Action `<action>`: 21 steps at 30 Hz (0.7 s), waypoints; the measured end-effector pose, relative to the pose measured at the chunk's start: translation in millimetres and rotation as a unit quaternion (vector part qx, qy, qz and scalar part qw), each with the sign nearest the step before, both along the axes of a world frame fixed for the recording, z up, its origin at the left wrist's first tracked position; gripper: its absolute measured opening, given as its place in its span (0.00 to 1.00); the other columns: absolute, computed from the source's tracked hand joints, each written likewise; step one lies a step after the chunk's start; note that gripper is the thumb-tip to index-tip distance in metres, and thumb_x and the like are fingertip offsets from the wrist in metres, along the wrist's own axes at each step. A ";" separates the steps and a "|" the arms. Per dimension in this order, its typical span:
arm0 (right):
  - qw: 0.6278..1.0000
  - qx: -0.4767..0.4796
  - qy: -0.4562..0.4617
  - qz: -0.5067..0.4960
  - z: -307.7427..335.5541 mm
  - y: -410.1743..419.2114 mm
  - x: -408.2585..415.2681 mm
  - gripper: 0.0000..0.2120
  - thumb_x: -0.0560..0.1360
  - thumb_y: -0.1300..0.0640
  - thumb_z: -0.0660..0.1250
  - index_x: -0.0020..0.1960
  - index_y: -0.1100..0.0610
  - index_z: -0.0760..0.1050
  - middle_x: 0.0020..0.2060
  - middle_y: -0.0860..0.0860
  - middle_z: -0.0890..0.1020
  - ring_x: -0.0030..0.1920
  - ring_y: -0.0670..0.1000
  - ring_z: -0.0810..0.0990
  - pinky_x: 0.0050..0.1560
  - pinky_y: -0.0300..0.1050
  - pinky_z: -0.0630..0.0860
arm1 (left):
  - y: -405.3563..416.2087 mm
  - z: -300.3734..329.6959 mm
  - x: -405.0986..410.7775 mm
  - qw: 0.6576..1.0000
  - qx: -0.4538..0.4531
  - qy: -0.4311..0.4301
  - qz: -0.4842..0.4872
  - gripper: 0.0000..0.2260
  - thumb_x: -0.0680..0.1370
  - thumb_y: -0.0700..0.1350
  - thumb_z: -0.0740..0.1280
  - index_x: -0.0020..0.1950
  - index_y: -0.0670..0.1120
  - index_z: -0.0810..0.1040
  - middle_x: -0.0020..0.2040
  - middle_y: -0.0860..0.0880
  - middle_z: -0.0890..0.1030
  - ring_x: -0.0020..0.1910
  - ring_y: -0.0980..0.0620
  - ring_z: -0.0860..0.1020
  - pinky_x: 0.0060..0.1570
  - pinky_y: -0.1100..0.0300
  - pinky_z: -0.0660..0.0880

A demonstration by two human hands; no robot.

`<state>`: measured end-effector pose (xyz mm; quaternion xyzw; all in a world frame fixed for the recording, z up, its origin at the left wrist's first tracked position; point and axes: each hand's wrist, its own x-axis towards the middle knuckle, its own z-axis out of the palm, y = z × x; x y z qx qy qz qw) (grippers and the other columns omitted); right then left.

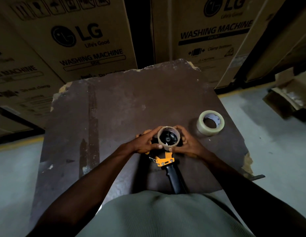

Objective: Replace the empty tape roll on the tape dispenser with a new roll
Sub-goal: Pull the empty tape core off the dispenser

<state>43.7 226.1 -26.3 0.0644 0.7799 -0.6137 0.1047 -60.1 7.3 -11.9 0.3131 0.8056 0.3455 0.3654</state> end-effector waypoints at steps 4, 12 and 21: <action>1.000 0.003 0.013 -0.015 0.2 -0.8 -1.2 0.38 0.67 0.70 0.78 0.68 0.47 0.65 0.62 0.45 0.79 0.63 0.44 0.78 0.61 0.38 0.75 | 0.7 7.8 1.7 0.993 0.093 -0.071 -0.012 0.34 0.77 0.44 0.72 0.78 0.52 0.59 0.73 0.47 0.71 0.73 0.49 0.69 0.71 0.41 0.68; 0.998 0.034 0.018 -0.044 8.5 -1.3 6.9 0.37 0.65 0.57 0.82 0.67 0.46 0.67 0.63 0.47 0.79 0.64 0.47 0.78 0.63 0.46 0.76 | -0.2 -6.0 1.2 0.999 0.004 0.022 0.033 0.39 0.71 0.67 0.68 0.77 0.66 0.54 0.74 0.48 0.68 0.76 0.49 0.64 0.72 0.40 0.64; 0.981 0.067 0.034 -0.177 2.9 18.6 51.9 0.38 0.62 0.53 0.82 0.67 0.47 0.69 0.62 0.47 0.80 0.61 0.47 0.80 0.63 0.53 0.78 | -12.3 -28.5 22.0 0.983 -0.021 0.155 0.099 0.32 0.77 0.56 0.62 0.79 0.50 0.59 0.78 0.50 0.65 0.79 0.46 0.53 0.76 0.48 0.55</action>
